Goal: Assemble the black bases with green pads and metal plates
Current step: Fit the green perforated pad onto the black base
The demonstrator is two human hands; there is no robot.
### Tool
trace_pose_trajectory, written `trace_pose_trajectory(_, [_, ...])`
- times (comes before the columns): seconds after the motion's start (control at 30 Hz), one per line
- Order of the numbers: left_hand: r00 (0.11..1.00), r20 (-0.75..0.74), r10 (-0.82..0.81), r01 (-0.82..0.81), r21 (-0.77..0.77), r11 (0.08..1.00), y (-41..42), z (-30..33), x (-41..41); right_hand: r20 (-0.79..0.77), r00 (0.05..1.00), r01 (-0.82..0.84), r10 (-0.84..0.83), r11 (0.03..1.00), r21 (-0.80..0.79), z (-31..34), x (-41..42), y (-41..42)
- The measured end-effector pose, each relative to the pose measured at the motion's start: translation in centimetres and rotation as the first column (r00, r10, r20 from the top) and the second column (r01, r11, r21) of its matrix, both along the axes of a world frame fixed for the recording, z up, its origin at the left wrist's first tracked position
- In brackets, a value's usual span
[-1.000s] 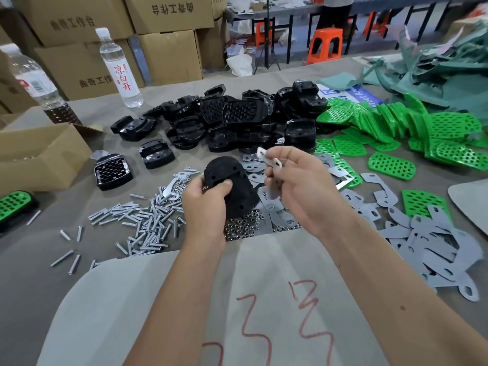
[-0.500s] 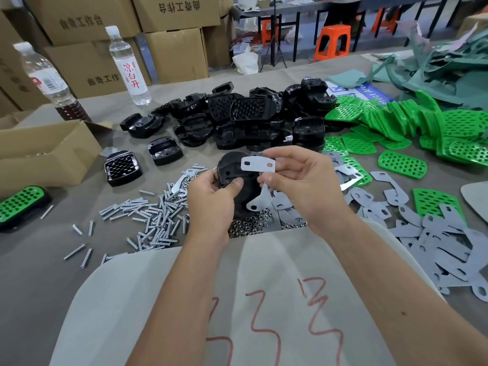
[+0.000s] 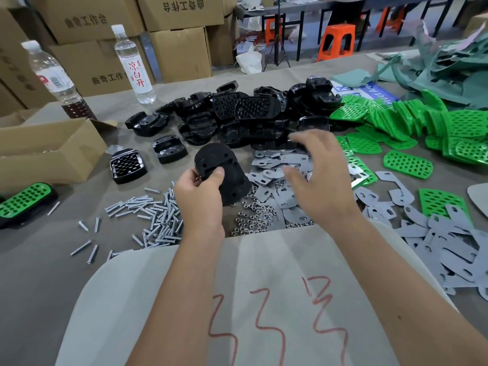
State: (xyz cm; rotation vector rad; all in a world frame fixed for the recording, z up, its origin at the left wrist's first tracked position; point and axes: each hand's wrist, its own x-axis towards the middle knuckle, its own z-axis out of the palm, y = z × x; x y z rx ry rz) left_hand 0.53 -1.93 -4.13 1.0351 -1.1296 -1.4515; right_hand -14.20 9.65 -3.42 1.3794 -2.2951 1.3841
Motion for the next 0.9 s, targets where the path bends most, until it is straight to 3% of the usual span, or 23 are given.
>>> trace_pose_trajectory(0.07, [1.000, -0.002, 0.014, -0.014, -0.016, 1.000, -0.1, 0.0, 0.1, -0.110, 0.991, -0.071, 0.080, 0.994, 0.087, -0.2, 0.9, -0.2])
trace_pose_trajectory(0.2, [0.991, -0.081, 0.107, -0.113, -0.064, 0.992, -0.8, 0.6, 0.9, -0.126, 0.958, -0.228, 0.257, 0.951, 0.208, -0.7, 3.3, -0.9])
trace_pose_trajectory(0.33, [0.916, -0.331, 0.226, -0.228, 0.034, 0.973, -2.8, 2.1, 3.5, -0.134, 0.898, -0.370, 0.420, 0.883, 0.288, -0.5, 7.1, -2.4])
trace_pose_trajectory(0.43, [0.784, -0.598, 0.164, -0.080, 0.164, 0.983, -4.0, 2.7, 5.5, -0.182, 0.837, -0.415, 0.516, 0.816, 0.403, -0.2, 10.1, -4.2])
trace_pose_trajectory(0.53, [0.682, -0.720, 0.127, 0.035, 0.205, 0.978, -4.4, 2.9, 6.7, -0.178, 0.839, -0.365, 0.514, 0.775, 0.515, 0.1, 12.2, -5.9])
trace_pose_trajectory(0.73, [0.686, -0.725, 0.064, 0.114, 0.193, 0.974, -4.2, 2.9, 6.5, -0.116, 0.865, -0.305, 0.488, 0.696, 0.650, 1.6, 13.1, -8.1])
trace_pose_trajectory(0.83, [0.634, -0.771, 0.066, 0.184, 0.233, 0.955, -4.3, 2.8, 6.5, -0.168, 0.892, -0.217, 0.420, 0.724, 0.655, 1.9, 11.7, -7.7])
trace_pose_trajectory(0.9, [0.628, -0.777, 0.052, 0.238, 0.255, 0.937, -4.2, 2.8, 6.4, -0.111, 0.923, -0.223, 0.368, 0.747, 0.626, 1.6, 10.2, -6.9])
